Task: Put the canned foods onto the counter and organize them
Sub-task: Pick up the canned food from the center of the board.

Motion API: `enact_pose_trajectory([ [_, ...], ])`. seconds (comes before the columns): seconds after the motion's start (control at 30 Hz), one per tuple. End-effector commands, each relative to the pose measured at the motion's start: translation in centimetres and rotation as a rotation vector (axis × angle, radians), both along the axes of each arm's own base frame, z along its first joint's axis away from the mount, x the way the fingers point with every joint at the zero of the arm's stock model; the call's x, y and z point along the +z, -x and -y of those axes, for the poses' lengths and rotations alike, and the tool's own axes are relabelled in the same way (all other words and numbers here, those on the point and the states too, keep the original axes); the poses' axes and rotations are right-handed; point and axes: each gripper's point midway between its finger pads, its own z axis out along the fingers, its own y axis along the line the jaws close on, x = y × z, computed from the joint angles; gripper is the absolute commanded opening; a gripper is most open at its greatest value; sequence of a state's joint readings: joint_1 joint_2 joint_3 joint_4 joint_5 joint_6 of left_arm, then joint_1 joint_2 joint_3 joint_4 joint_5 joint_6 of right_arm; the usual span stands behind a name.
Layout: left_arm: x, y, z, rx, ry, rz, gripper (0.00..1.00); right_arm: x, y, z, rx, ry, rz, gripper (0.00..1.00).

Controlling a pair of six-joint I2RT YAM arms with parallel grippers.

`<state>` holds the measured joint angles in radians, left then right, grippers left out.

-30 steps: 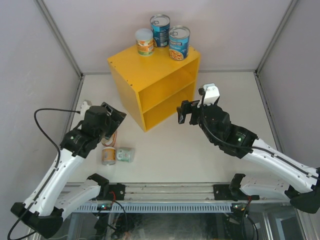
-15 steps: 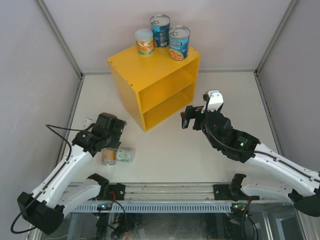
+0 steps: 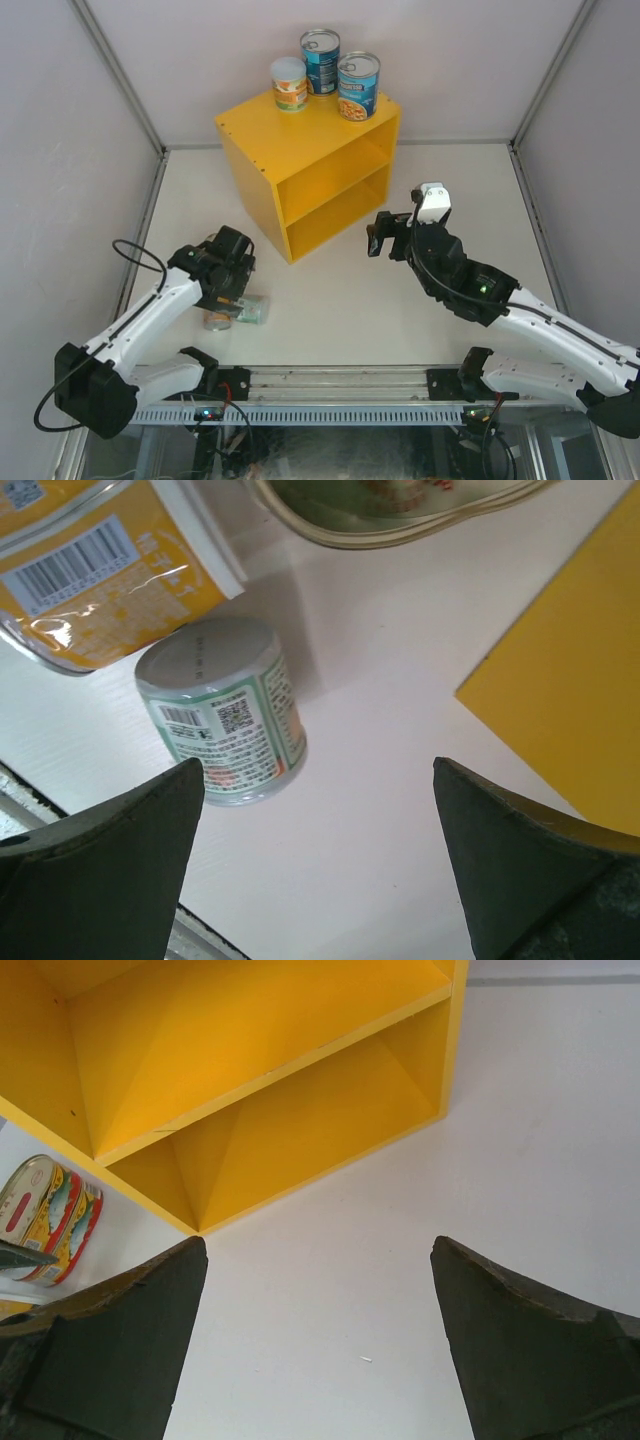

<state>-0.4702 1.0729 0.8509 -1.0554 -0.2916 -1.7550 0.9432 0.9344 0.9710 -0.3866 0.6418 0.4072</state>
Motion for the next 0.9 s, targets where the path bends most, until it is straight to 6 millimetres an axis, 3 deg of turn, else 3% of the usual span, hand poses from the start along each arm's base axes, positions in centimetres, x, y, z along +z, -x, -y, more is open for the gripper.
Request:
enact_pose_trajectory([
  [0.0,-0.2,0.8,0.4,0.013,0.011,-0.063,1.0,1.4,-0.1,0.0,-0.006,-0.065,0.025,0.93],
  [0.87,-4.4,3.5,1.8,-0.058,0.001,-0.17,1.0,-0.2,-0.5,0.4,-0.018,-0.078,-0.005,0.93],
])
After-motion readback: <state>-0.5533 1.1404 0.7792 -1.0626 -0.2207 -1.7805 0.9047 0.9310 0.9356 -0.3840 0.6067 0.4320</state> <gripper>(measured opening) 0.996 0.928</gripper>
